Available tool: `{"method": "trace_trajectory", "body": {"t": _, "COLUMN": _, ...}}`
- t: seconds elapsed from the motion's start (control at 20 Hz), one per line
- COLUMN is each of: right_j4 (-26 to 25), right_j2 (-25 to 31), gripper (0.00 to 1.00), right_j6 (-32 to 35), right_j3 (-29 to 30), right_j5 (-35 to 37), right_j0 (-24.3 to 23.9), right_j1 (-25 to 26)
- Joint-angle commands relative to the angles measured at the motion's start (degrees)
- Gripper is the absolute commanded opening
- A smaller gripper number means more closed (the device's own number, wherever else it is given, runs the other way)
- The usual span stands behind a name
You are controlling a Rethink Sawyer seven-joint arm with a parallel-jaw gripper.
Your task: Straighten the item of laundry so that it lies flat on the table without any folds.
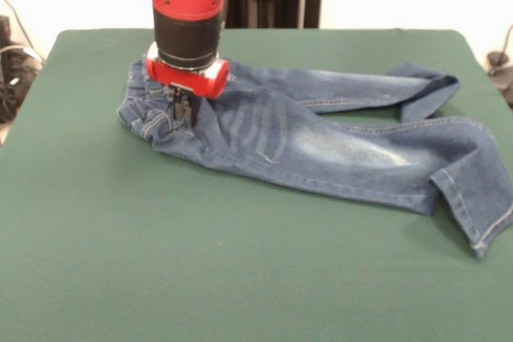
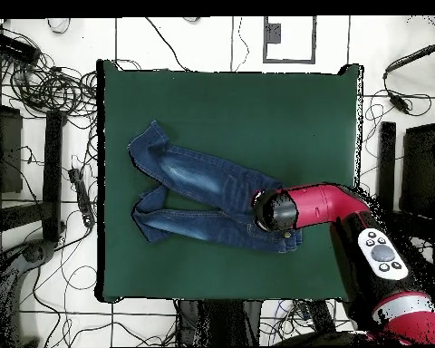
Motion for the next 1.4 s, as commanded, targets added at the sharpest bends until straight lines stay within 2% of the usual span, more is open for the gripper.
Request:
{"method": "trace_trajectory", "body": {"t": 0.05, "right_j4": -2.18, "right_j2": 1.59, "gripper": 0.00, "right_j6": -9.12, "right_j3": -0.06, "right_j5": 1.17, "right_j0": 1.65, "right_j1": 2.37}}
{"method": "trace_trajectory", "body": {"t": 0.3, "right_j4": -4.30, "right_j2": 1.13, "gripper": 0.00, "right_j6": -11.25, "right_j3": -1.84, "right_j5": 0.67, "right_j0": 1.06, "right_j1": 1.34}}
{"method": "trace_trajectory", "body": {"t": 0.5, "right_j4": -3.14, "right_j2": 2.85, "gripper": 0.00, "right_j6": -17.19, "right_j3": -4.31, "right_j5": 4.95, "right_j0": -0.90, "right_j1": 0.47}}
{"method": "trace_trajectory", "body": {"t": 1.05, "right_j4": -1.67, "right_j2": 5.46, "gripper": 0.00, "right_j6": -27.54, "right_j3": -7.01, "right_j5": 13.38, "right_j0": -4.08, "right_j1": -4.15}}
{"method": "trace_trajectory", "body": {"t": 1.4, "right_j4": -2.52, "right_j2": 7.56, "gripper": 0.00, "right_j6": -31.16, "right_j3": -9.46, "right_j5": 13.71, "right_j0": -6.46, "right_j1": -2.81}}
